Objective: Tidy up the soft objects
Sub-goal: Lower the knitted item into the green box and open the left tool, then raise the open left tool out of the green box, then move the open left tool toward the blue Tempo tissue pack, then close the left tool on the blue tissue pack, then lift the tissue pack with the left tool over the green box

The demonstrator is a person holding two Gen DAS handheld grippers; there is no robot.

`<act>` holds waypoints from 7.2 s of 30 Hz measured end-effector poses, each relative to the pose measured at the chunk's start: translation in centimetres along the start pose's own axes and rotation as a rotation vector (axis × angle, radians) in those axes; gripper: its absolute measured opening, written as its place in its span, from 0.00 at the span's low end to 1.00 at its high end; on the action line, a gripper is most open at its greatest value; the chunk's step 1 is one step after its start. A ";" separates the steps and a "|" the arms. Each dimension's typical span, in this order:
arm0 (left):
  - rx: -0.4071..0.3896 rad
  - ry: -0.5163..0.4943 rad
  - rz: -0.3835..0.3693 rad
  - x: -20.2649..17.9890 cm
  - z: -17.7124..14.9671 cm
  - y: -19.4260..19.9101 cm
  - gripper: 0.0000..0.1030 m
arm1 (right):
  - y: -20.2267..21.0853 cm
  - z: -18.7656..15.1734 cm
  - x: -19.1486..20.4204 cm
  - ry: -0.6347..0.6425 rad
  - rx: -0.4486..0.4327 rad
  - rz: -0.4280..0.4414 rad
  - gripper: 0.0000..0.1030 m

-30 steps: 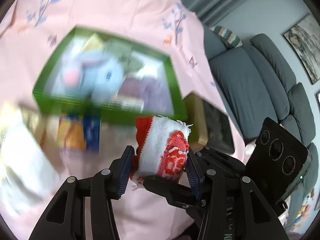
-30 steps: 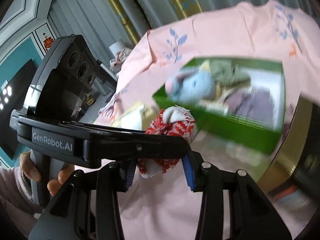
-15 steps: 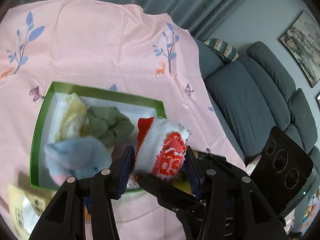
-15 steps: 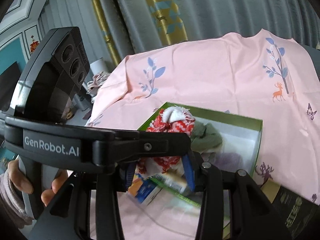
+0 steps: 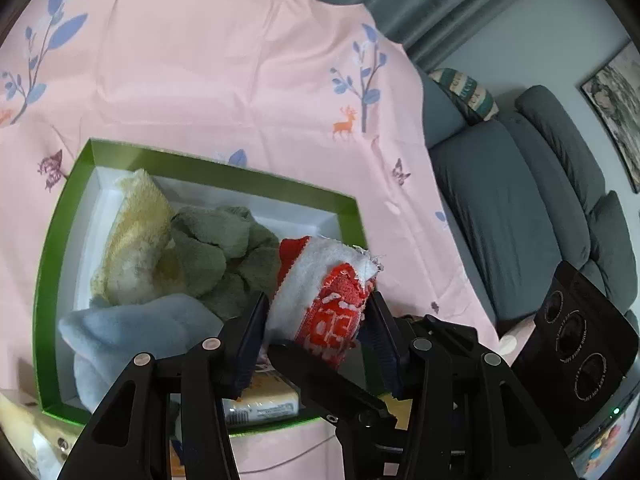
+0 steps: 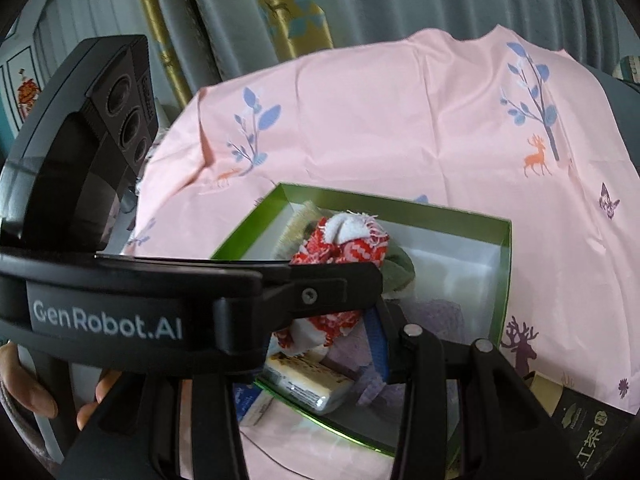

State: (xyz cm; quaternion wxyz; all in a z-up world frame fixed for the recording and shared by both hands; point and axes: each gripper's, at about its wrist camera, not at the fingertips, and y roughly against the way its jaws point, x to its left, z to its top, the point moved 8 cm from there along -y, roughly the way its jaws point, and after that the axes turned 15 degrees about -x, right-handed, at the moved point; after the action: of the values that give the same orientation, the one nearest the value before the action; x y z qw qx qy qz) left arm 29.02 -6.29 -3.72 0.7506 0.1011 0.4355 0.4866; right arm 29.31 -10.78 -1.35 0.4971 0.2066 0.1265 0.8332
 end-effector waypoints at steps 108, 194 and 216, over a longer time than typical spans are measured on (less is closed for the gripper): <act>-0.125 0.087 0.208 8.4 -10.7 6.4 0.98 | 6.0 -14.5 5.9 -0.014 0.097 0.090 0.88; -0.163 -0.027 0.128 3.4 -6.6 9.5 0.66 | 5.6 -6.1 7.4 0.073 -0.133 0.158 0.44; -0.189 -0.131 0.120 1.3 -1.0 7.2 0.66 | 3.9 -1.4 4.6 0.015 -0.206 0.123 0.45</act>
State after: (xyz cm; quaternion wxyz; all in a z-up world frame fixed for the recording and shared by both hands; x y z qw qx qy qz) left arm 23.84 -1.87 -0.92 0.7532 0.0874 0.3309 0.5617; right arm 23.67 -8.55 0.04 0.4629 0.1555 0.0309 0.8721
